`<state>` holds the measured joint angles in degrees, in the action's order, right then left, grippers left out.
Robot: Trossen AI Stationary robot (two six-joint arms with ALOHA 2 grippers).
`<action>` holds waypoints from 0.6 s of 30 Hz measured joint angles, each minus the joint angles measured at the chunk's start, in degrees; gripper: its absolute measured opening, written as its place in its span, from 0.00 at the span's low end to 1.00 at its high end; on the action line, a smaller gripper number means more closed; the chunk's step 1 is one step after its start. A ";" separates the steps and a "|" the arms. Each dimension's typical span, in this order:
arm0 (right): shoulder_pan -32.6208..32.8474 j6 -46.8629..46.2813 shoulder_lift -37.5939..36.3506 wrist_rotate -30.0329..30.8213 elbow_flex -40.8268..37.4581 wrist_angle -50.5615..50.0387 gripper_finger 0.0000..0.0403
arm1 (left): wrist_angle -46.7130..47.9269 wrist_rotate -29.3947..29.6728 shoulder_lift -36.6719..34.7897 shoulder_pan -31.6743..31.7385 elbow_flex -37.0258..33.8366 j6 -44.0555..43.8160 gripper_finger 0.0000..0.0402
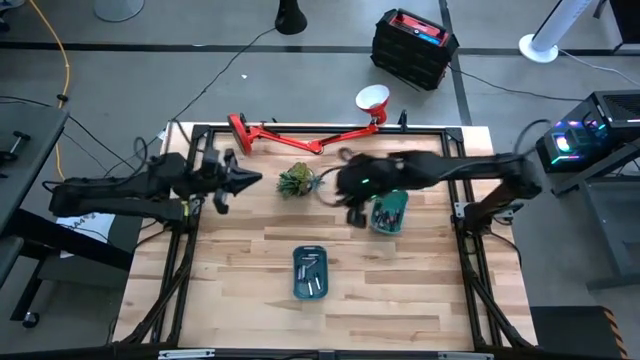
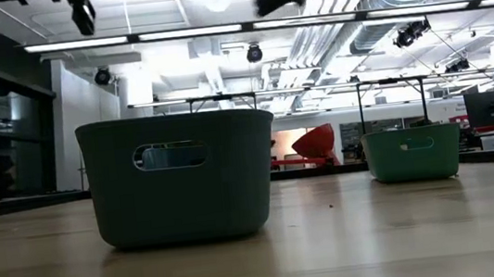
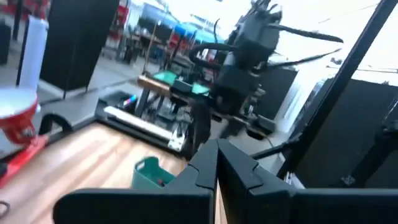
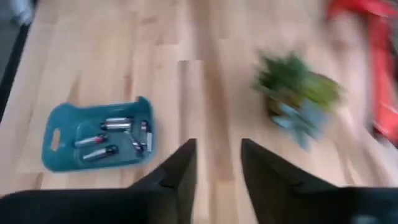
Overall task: Sort batteries
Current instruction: Put the silver battery into the blue bin
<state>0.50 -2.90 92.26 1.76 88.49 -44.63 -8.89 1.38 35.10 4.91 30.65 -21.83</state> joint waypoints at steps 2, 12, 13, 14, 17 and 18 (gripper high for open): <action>-0.22 -4.19 -4.12 2.61 -3.04 -2.32 0.15 | 1.05 0.00 -2.35 -0.10 -0.19 1.28 0.00; 6.99 -34.06 -28.06 14.05 -28.43 4.95 0.01 | -21.45 3.47 -11.66 -3.95 -18.85 -3.48 0.00; 7.99 -36.46 -30.09 15.54 -30.16 6.95 0.01 | -25.01 4.44 -11.88 -4.34 -21.11 -3.45 0.00; 8.88 -38.41 -31.81 16.97 -31.49 8.69 0.01 | -27.95 5.39 -12.09 -4.58 -22.93 -3.48 0.00; 10.91 -42.18 -35.20 20.93 -34.21 11.40 0.00 | -33.25 7.58 -12.35 -4.70 -27.61 -4.01 0.00; 11.41 -42.89 -35.90 22.10 -34.62 11.74 0.00 | -34.48 8.03 -12.27 -4.70 -28.83 -4.32 0.00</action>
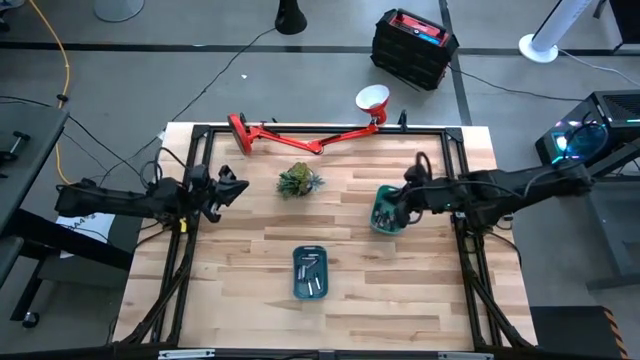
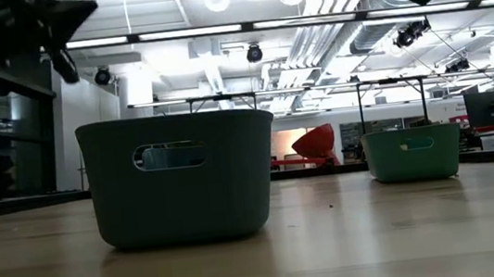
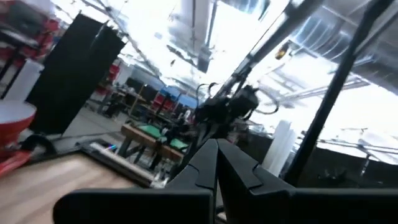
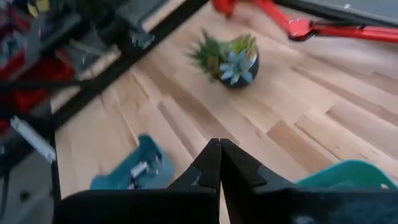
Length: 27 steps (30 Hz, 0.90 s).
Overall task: Sort batteries
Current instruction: Put the silver battery into the blue bin
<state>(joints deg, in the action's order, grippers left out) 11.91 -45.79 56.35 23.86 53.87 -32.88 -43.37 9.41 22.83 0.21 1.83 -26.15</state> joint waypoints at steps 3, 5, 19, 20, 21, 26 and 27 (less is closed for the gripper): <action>0.75 -0.49 -1.91 1.03 -0.79 0.83 0.00 | 0.78 0.23 -0.02 0.26 -1.13 -0.14 0.00; 1.05 -1.19 -2.80 0.81 -1.78 0.78 0.00 | 1.87 -0.08 -0.02 0.60 -1.14 0.15 0.00; -0.44 1.39 -11.04 -2.62 -33.05 41.60 0.00 | 3.69 0.19 0.02 1.81 -1.14 -1.67 0.00; -2.34 3.39 -11.34 -4.46 -35.54 46.51 0.00 | 3.69 0.20 0.00 1.81 -1.14 -1.79 0.00; -4.42 5.29 -11.64 -6.88 -37.80 50.53 0.00 | 3.64 0.20 0.00 1.81 -1.14 -1.84 0.00; -13.52 12.37 -12.83 -20.27 -45.63 63.23 0.00 | 3.66 0.20 0.02 1.81 -1.14 -1.81 0.00; -14.69 13.20 -13.06 -22.95 -46.42 64.30 0.00 | 3.68 0.20 0.02 1.81 -1.14 -1.84 0.00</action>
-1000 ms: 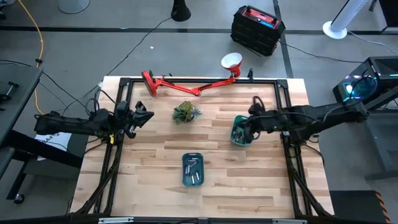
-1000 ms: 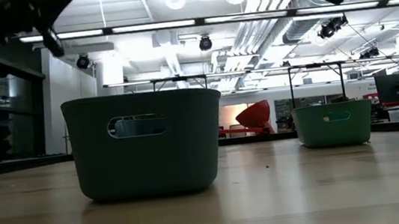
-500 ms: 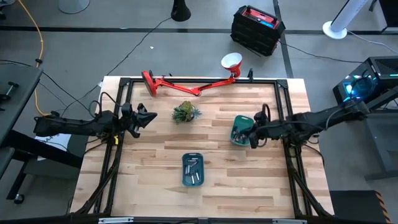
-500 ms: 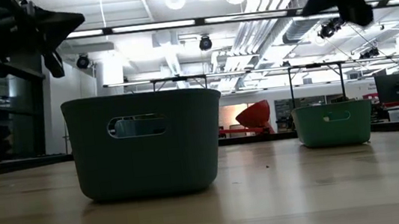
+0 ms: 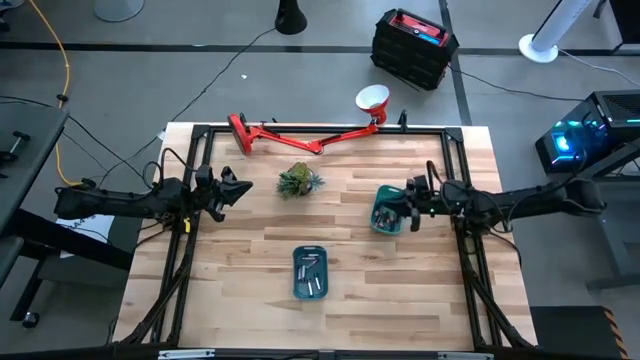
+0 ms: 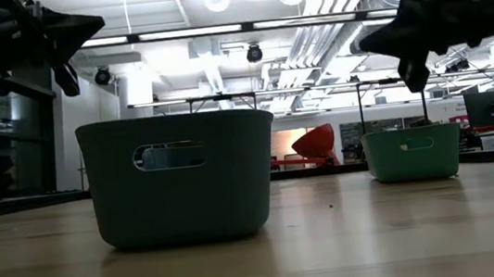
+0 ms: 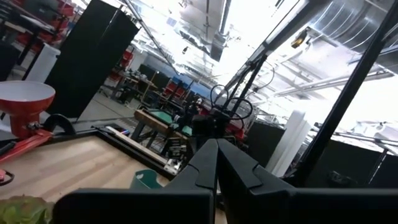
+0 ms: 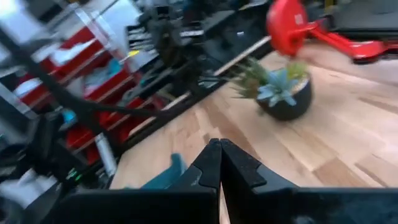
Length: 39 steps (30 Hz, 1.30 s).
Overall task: Sort batteries
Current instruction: Put the silver battery into the blue bin
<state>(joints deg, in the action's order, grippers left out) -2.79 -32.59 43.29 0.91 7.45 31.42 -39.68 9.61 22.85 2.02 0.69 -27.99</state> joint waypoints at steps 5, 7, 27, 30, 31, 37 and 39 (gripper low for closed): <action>-2.34 4.10 -0.33 -10.73 -2.99 -0.23 0.00 | 0.00 0.00 0.00 0.00 0.00 0.09 0.00; -2.34 4.52 -0.33 -11.76 -4.02 -0.67 0.00 | -0.02 0.00 0.00 0.00 0.00 0.11 0.00; 0.86 6.31 0.01 -13.70 -0.57 1.19 0.00 | 0.01 0.00 0.00 0.00 0.02 0.11 0.00; 2.97 7.72 1.92 -12.01 4.92 -3.40 0.00 | 0.03 0.00 0.00 0.00 0.02 0.11 0.00; 3.70 8.36 3.21 -11.90 7.32 -6.49 0.00 | 0.00 0.00 0.00 0.00 0.02 0.11 0.00; 9.10 19.30 19.92 -14.57 23.71 -25.34 0.00 | 0.00 0.01 0.00 0.00 0.02 0.11 0.00; 10.10 22.37 26.89 -14.65 28.02 -26.07 0.00 | 0.00 0.00 0.00 0.00 0.02 0.11 0.00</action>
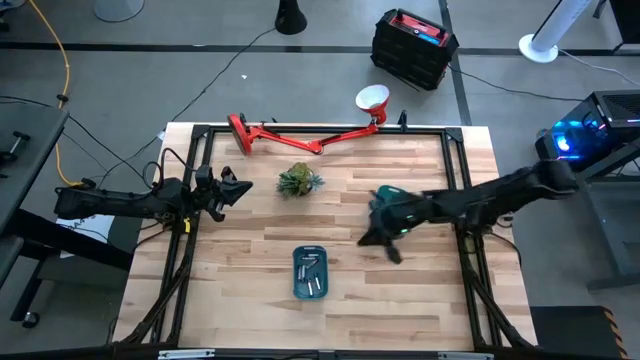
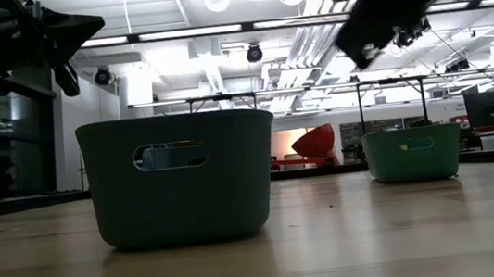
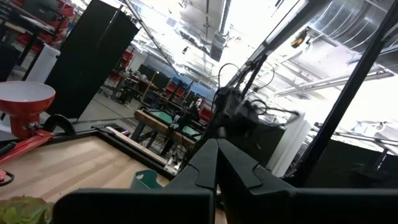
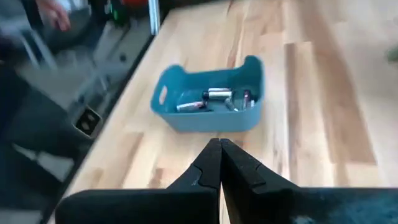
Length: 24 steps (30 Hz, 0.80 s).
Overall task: Sort batteries
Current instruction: Put the silver battery into the blue bin
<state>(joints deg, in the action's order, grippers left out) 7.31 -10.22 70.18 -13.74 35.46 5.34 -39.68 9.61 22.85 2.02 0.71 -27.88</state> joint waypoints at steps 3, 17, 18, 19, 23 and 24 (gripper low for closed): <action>-0.02 2.98 9.83 0.01 6.67 1.01 0.00 | 0.00 0.00 0.00 0.00 0.00 0.00 0.00; -1.84 23.35 41.96 -6.45 41.88 -16.50 0.00 | 0.00 0.00 0.00 0.00 0.02 0.00 0.00; -1.63 24.37 43.51 -6.43 44.03 -19.14 0.00 | 0.02 0.02 0.00 0.00 0.02 0.00 0.00; -1.40 25.38 44.78 -6.42 45.75 -21.68 0.00 | 0.02 0.02 0.00 0.00 0.02 0.00 0.00; -0.79 27.21 48.76 -5.05 49.47 -26.51 0.00 | 0.01 0.02 0.00 0.00 0.02 0.00 0.00; -0.75 27.19 49.46 -3.83 49.81 -26.49 0.00 | 0.00 0.02 0.00 0.00 0.02 0.00 0.00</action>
<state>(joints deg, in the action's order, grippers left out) 6.57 16.97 119.64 -17.58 85.28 -21.15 -39.68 9.63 22.85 2.02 0.73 -27.88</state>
